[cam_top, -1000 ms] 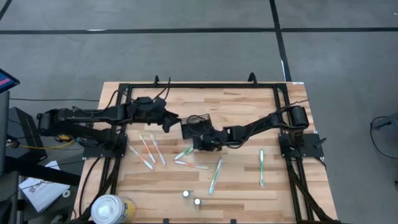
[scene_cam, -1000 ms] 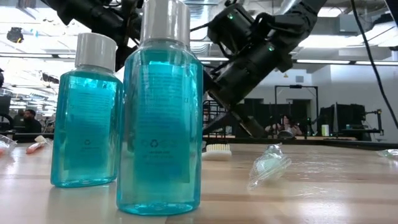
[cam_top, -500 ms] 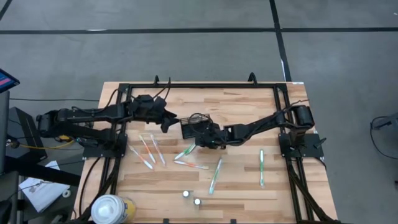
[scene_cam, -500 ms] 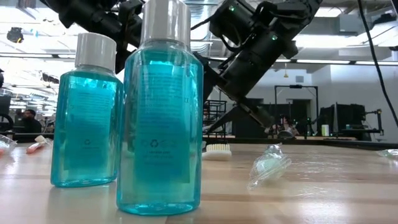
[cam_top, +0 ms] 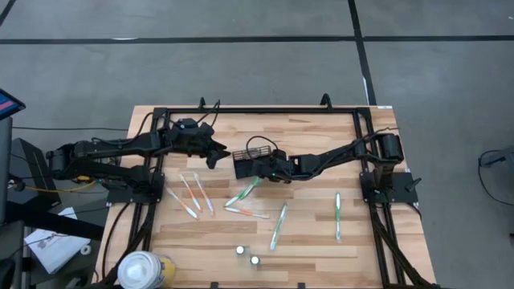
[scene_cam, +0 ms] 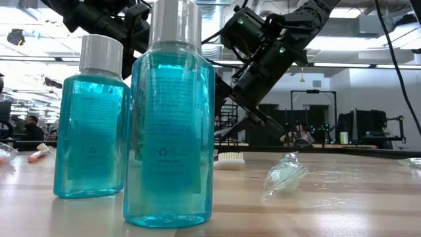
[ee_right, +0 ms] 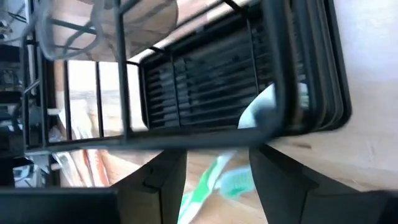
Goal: Pick & Place toothbrushing station
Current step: Remove the green toothbrush from the wire organizer
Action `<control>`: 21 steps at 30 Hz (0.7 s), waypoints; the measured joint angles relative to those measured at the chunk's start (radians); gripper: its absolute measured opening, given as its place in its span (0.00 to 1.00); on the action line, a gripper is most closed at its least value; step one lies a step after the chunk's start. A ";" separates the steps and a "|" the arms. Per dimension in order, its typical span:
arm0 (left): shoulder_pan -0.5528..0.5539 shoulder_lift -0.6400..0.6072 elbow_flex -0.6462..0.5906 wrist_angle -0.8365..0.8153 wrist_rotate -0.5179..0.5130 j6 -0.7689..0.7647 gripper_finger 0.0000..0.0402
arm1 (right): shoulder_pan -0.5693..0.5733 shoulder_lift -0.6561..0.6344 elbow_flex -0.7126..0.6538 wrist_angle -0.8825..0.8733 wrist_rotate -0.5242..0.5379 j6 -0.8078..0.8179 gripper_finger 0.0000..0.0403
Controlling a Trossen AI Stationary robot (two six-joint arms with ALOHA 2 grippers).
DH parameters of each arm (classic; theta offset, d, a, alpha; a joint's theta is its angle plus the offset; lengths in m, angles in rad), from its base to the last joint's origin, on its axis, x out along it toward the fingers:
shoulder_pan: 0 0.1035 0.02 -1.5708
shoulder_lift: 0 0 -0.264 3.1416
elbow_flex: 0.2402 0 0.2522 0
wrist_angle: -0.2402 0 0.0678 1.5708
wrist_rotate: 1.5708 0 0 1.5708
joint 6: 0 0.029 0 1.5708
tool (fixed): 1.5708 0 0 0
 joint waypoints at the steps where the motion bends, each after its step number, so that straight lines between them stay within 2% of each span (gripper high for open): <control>1: 0.003 0.000 0.000 -0.003 0.005 0.000 0.48 | -0.003 0.000 0.000 0.008 0.000 -0.001 0.41; 4: 0.003 0.000 0.000 -0.018 0.012 0.004 0.48 | -0.006 0.000 0.000 0.035 0.002 -0.002 0.40; 7: 0.003 0.000 0.000 -0.037 0.012 0.004 0.48 | -0.006 0.000 0.000 0.040 0.004 -0.002 0.36; 17: 0.003 0.000 0.000 -0.039 0.012 0.000 0.48 | 0.002 0.000 0.000 0.084 -0.034 -0.053 0.03; 21: 0.003 0.000 0.000 -0.039 0.012 -0.004 0.48 | 0.004 0.000 0.000 0.100 -0.082 -0.081 0.03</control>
